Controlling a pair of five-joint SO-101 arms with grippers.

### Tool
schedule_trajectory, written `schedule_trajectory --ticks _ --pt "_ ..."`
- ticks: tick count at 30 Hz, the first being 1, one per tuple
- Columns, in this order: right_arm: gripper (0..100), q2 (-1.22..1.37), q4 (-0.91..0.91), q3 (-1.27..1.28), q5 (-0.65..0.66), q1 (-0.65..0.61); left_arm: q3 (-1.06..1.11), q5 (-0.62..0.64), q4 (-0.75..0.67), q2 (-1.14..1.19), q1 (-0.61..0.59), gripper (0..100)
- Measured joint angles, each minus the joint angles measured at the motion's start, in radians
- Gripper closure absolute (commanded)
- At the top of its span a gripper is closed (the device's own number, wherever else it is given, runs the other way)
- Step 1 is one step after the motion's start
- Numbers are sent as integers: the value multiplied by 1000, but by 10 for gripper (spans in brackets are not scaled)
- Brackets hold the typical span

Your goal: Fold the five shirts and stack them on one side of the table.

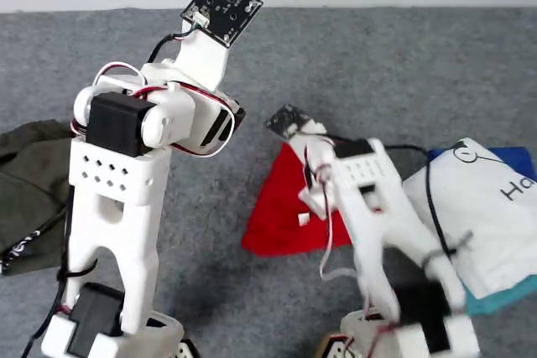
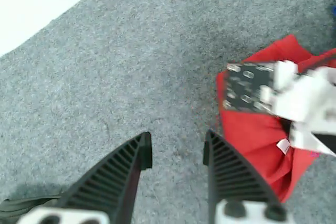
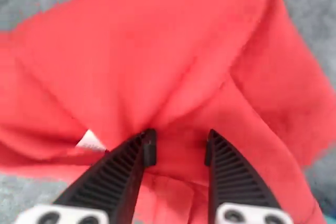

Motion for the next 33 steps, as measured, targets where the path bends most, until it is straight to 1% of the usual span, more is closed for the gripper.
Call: schedule_trajectory --ticks 4,7,12,17,20,23,27,29,33 --pt "841 -218 2 130 2 -2 0 0 0 0 0 834" --pt "838 -316 2 180 2 2 0 0 0 0 0 834" --pt "838 -358 17 157 2 63 0 0 0 0 0 834" --pt "838 -359 126 94 2 63 0 0 0 0 0 834" --pt "839 -359 141 94 2 72 0 0 0 0 0 834" --pt "840 -358 84 94 2 69 0 0 0 0 0 834" --pt "840 -288 -87 150 2 66 0 0 0 0 0 834" --pt "840 -236 -140 173 0 21 0 0 0 0 0 834" --pt "840 -212 -107 173 -37 -127 31 0 0 0 0 834"
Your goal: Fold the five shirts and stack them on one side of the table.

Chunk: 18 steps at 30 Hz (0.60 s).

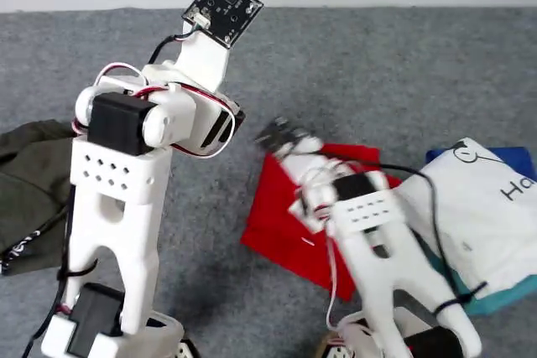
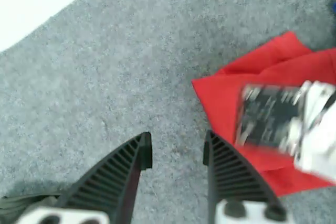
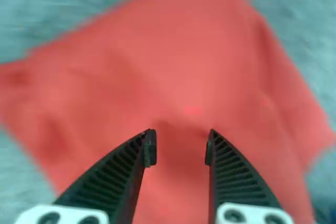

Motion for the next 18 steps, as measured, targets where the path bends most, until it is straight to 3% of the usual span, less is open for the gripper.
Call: schedule_trajectory --ticks 5,18 --pt "841 0 63 31 -20 -109 26 0 0 0 0 834" --pt "841 -2 49 126 -21 -158 26 0 0 0 0 834"
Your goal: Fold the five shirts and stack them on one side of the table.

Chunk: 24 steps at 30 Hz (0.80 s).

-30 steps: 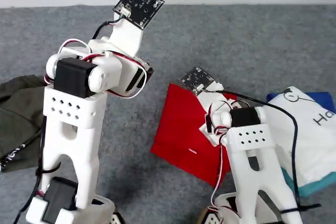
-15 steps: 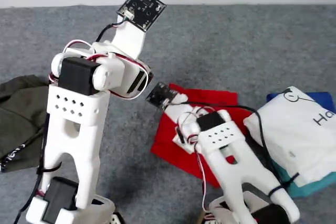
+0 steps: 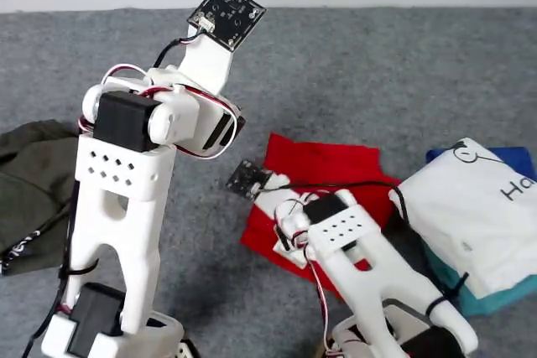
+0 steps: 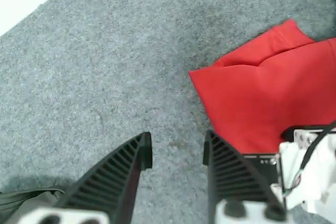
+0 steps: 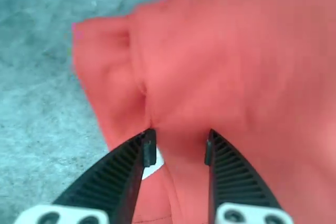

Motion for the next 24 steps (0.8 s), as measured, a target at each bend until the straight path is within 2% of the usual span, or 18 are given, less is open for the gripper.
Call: schedule_trajectory --ticks 5,8,11,17,24 --pt "841 0 -15 21 0 -103 0 0 0 0 0 834" --pt "841 -8 -15 15 0 -95 0 0 0 0 0 834" --pt "841 -26 17 -57 2 5 0 0 0 0 0 834" --pt "841 -68 23 -212 72 307 0 0 0 0 0 834" --pt "841 28 -58 -224 126 462 32 0 0 0 0 834"
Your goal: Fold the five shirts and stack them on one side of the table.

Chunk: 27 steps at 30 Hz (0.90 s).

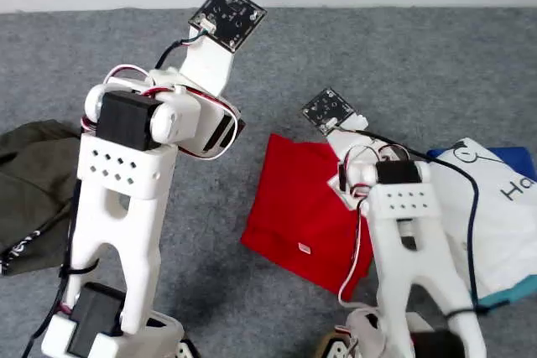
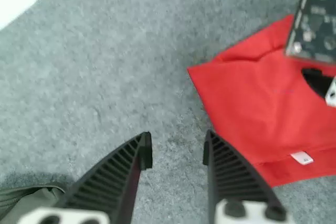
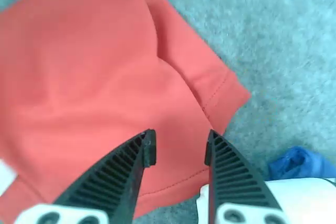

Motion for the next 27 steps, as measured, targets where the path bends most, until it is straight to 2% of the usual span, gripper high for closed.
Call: schedule_trajectory --ticks 11,18,27 --pt "842 258 -149 -8 14 103 86 0 -54 0 0 834" --pt "994 354 -224 -11 91 107 94 -6 -55 0 0 834" --pt "990 336 -238 -20 98 114 94 -6 -55 0 0 834"
